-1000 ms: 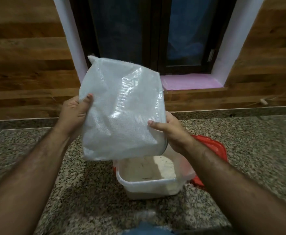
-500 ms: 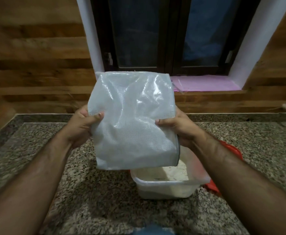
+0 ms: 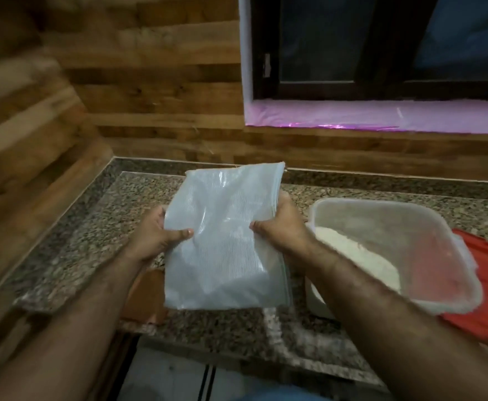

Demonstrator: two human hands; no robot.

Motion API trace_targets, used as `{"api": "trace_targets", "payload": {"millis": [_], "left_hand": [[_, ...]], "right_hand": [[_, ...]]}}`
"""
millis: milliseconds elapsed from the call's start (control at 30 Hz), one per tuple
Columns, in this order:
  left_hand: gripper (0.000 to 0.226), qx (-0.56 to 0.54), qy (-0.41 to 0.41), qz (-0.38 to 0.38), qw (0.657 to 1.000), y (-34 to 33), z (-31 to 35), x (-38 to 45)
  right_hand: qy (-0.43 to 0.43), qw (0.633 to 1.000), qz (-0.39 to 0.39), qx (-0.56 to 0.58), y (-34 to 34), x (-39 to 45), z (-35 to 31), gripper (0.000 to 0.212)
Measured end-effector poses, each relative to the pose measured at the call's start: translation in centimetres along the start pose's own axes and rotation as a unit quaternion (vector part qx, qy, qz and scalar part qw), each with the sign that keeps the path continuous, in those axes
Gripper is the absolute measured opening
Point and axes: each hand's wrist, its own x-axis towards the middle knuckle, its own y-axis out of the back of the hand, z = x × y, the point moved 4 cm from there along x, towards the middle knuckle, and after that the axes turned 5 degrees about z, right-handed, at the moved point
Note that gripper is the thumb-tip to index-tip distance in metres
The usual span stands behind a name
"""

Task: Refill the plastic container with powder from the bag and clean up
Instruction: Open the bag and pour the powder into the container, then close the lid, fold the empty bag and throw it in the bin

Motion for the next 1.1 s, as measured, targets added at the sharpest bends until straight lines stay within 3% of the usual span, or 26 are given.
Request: {"api": "trace_targets", "payload": {"millis": [133,333,433,533,633,733,967,1033,1100], "left_hand": [[0.098,-0.018,0.057,0.046,0.997,0.8,-7.5,1.1],[0.096,0.127,0.048,0.029,0.990,-0.9,-13.1,2.4],[0.085,0.323,-0.024,0.017,0.946,-1.7,-14.8,2.6],[0.075,0.465,-0.145,-0.039,0.873,-4.0,-14.9,0.9],[0.076,0.543,-0.189,-0.108,0.811,-6.3,-16.0,-0.5],[0.080,0.567,-0.162,-0.146,0.794,-7.2,-18.3,-0.2],[0.082,0.597,-0.146,-0.183,0.767,-7.5,-21.1,-0.1],[0.083,0.598,-0.144,-0.175,0.769,-7.9,-20.1,-0.3],[0.080,0.568,-0.156,-0.154,0.793,-8.6,-17.9,-0.9]], "right_hand": [[-0.026,0.999,0.014,-0.028,-4.5,0.7,5.6,0.075],[-0.084,0.989,0.058,-0.107,-7.2,1.8,13.1,0.058],[-0.074,0.982,0.101,-0.144,-7.5,1.9,15.1,0.066],[0.020,0.941,0.138,-0.308,-8.2,0.7,16.1,0.061],[0.088,0.859,-0.029,-0.504,-10.9,-1.8,18.2,0.071],[0.058,0.807,-0.157,-0.566,-12.5,-3.4,21.2,0.082],[0.036,0.747,-0.189,-0.636,-11.8,-4.2,23.4,0.087],[0.023,0.754,-0.195,-0.627,-11.2,-4.6,21.5,0.082],[0.038,0.780,-0.178,-0.598,-9.9,-5.5,18.4,0.069]]}}
